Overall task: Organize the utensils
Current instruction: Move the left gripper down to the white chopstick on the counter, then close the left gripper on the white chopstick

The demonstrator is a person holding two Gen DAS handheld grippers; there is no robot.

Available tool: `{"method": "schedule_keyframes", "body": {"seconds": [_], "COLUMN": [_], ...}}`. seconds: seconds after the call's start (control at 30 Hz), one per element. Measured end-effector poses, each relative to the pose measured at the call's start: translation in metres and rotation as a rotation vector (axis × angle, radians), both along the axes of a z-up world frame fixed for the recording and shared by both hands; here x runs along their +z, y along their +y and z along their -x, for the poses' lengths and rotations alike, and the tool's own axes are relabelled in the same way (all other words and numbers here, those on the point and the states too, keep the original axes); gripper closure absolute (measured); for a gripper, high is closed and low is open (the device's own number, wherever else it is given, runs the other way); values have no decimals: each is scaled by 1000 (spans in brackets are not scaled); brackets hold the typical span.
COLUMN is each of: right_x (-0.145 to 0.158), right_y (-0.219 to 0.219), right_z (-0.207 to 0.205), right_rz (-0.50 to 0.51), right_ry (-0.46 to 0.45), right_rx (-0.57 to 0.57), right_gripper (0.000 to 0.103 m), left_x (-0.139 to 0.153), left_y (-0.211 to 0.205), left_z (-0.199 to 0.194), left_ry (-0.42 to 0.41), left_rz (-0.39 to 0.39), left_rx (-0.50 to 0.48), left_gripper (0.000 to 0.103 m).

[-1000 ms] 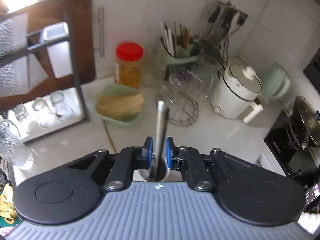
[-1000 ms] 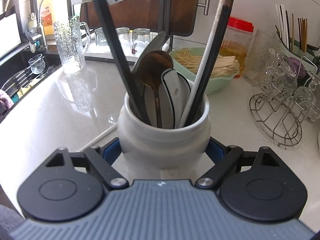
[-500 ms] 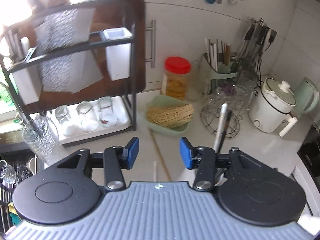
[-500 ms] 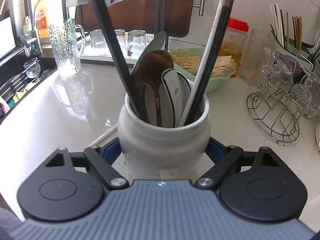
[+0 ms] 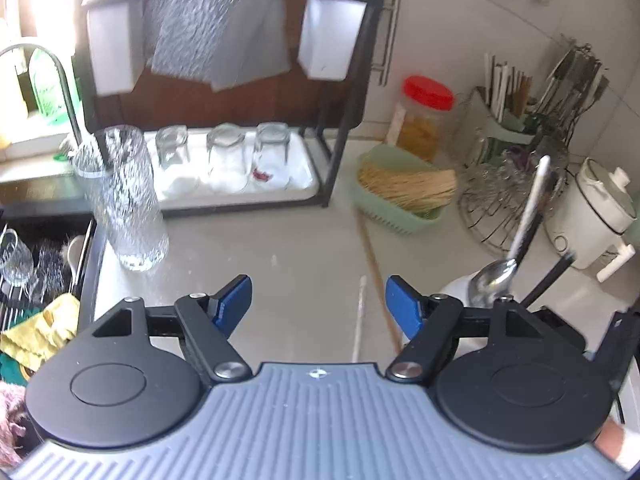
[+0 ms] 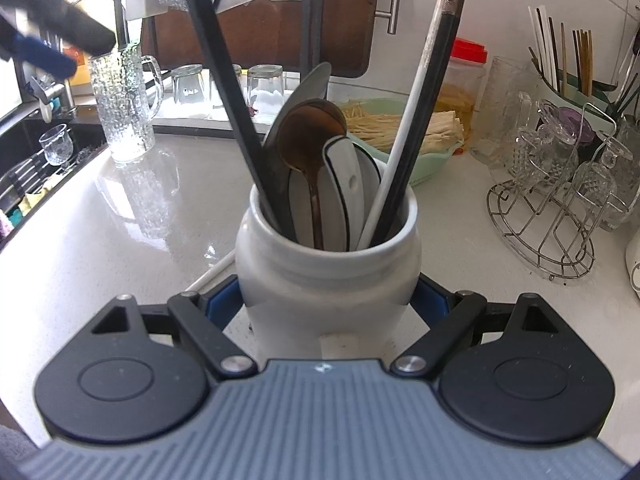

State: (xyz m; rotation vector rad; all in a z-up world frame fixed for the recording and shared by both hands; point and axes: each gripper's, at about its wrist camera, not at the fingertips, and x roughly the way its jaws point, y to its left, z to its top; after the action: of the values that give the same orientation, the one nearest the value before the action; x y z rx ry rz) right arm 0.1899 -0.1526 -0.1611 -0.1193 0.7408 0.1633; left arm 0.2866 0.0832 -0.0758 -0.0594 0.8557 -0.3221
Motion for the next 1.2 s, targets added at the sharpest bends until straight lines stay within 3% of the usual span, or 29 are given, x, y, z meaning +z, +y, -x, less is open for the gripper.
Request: {"method": "schedule_keyframes", "body": {"seconds": [0.27,0.63,0.9,1.0,1.1,1.2], "right_x": [1,1,1,0,0,0], "right_y": [1,1,3,5,7,10], "right_z": [-1,-2,-4,-3,-3,-4], "right_rz": [6,-2,2,3,0,0], "right_ry": [10,17,29,23,22,21], "right_rx": [10,-9,-25,-39,-60,-75], "right_gripper": [12,12,12,12,12,12], "left_x": [-46,-106,-128,-131,-139,-142], "left_y": [-1,-20,-42,-55,-66,-75], "left_z": [-15,-48,-69,-77,-88,-94], "left_ry": [85,213,215,211,263,261], "left_rz": [-51,-76,-64,-54,-21,-15], "left_rx": [8,-67,-140,-182,-226,-246], "left_gripper": [23,23,25,30,52,54]}}
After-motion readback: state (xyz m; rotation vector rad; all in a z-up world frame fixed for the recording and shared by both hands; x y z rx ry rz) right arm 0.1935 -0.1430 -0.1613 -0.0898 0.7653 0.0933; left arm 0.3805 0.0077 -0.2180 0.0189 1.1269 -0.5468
